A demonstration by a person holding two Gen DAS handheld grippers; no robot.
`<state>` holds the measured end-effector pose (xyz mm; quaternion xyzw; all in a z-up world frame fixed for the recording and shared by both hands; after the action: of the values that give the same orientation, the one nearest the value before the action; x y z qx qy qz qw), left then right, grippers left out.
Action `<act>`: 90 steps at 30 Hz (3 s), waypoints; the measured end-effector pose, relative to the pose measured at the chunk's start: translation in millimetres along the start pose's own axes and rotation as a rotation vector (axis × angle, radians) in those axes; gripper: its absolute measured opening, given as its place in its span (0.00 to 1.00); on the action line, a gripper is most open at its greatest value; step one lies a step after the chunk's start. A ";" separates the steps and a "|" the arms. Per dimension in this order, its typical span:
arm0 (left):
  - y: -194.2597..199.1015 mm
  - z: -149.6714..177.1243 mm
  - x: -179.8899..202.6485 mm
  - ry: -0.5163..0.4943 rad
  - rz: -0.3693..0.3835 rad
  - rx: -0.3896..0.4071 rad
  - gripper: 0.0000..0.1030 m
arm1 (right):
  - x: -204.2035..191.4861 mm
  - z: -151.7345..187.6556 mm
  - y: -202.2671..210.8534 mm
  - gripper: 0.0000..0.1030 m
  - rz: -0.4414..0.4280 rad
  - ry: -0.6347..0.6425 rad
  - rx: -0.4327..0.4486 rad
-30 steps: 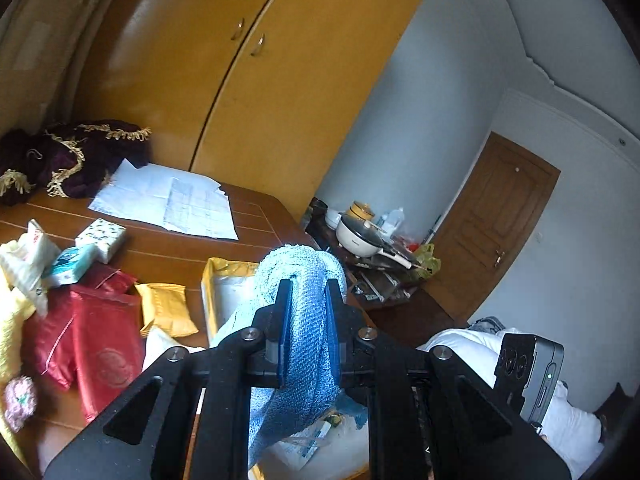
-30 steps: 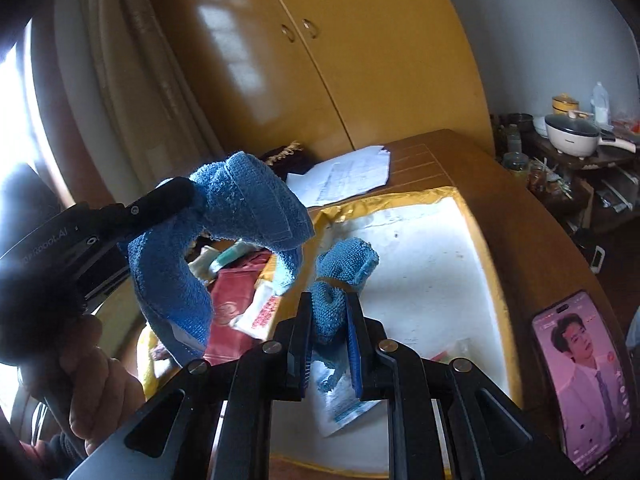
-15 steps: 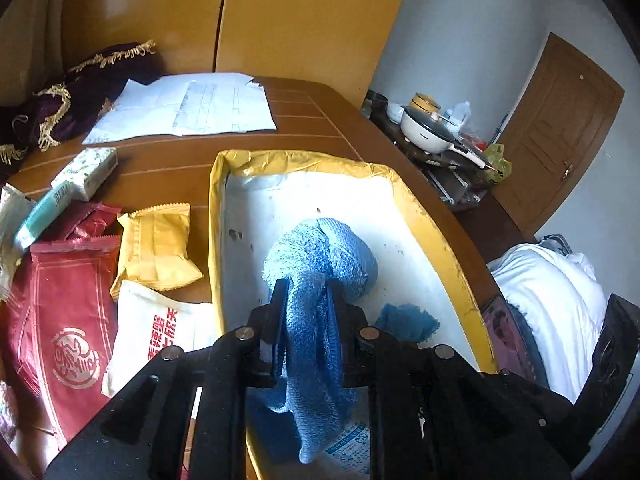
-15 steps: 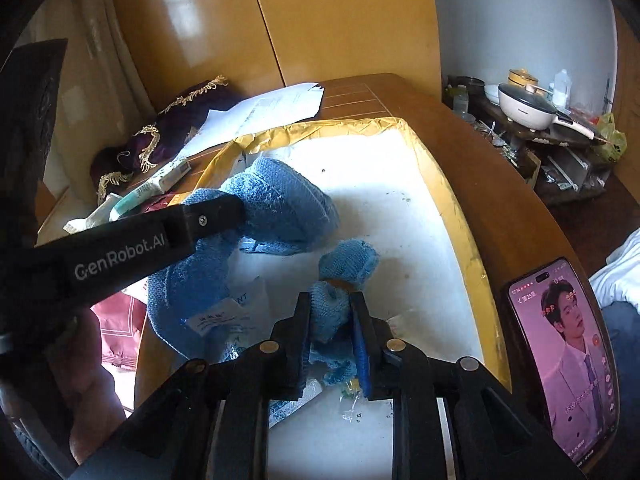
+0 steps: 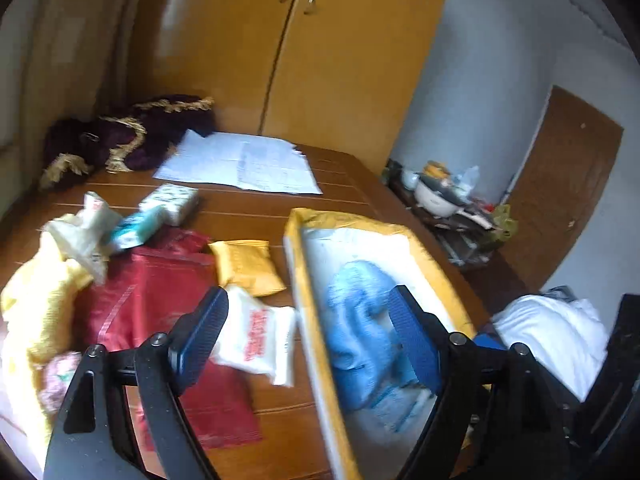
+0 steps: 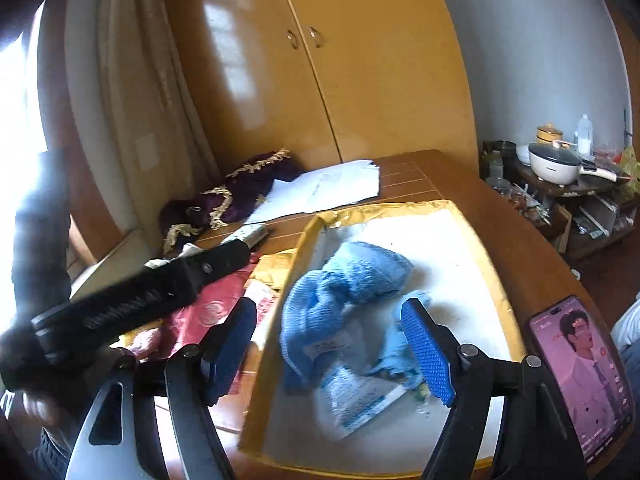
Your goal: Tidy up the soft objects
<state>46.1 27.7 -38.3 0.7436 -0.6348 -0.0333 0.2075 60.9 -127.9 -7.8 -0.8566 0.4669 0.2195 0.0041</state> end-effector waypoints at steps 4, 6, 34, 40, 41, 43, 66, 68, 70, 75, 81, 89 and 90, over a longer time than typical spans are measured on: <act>15.4 12.9 -44.7 0.022 -0.125 -0.042 0.80 | -39.7 21.1 0.8 0.75 -0.099 0.012 -0.045; 25.8 15.8 -69.8 0.060 -0.169 -0.039 0.80 | -57.8 27.4 0.5 0.75 -0.126 0.043 -0.055; 54.1 54.5 -154.0 0.009 -0.406 -0.170 0.80 | -160.0 118.0 -24.4 0.75 -0.278 0.301 -0.333; 50.3 59.5 -154.6 0.009 -0.412 -0.190 0.80 | -152.4 123.5 -27.0 0.78 -0.261 0.289 -0.363; 49.9 60.2 -154.8 0.007 -0.414 -0.194 0.80 | -152.8 123.9 -27.6 0.79 -0.263 0.288 -0.363; 49.8 61.3 -155.3 0.007 -0.412 -0.199 0.80 | -154.1 124.6 -28.1 0.85 -0.274 0.283 -0.366; 80.4 40.5 -215.3 0.265 -0.319 -0.090 0.80 | -153.6 89.6 -27.3 0.93 -0.291 0.252 -0.291; 78.0 43.2 -210.1 0.260 -0.275 -0.096 0.80 | -148.8 80.0 -38.7 0.93 -0.291 0.209 -0.296; 74.0 46.2 -202.4 0.241 -0.242 -0.103 0.80 | -142.8 74.0 -53.7 0.93 -0.288 0.149 -0.316; 70.9 42.9 -191.3 0.143 -0.285 -0.067 0.80 | -131.7 66.0 -81.8 0.92 -0.253 0.052 -0.350; 72.5 28.1 -184.8 0.063 -0.267 0.001 0.80 | -132.6 61.1 -103.2 0.92 -0.216 0.039 -0.355; 52.8 3.7 -210.4 0.162 -0.267 0.026 0.80 | -156.9 47.5 -114.6 0.86 -0.161 0.132 -0.324; 47.6 1.7 -215.8 0.193 -0.259 0.020 0.80 | -160.8 49.5 -114.5 0.86 -0.179 0.127 -0.333</act>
<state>-40.1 228.9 -69.3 0.8209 -0.5111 0.0182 0.2543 59.1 75.5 -14.1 -0.8957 0.3453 0.2379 -0.1478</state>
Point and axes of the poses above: each gripper's, at about its wrist camera, not at the fingertips, and y roughly against the way its jaws point, x to its right, z to its underside, the point moved 6 cm from there along -y, roughly the way its jaws point, and after that the axes turned 15 degrees about x, right-handed, at the moved point
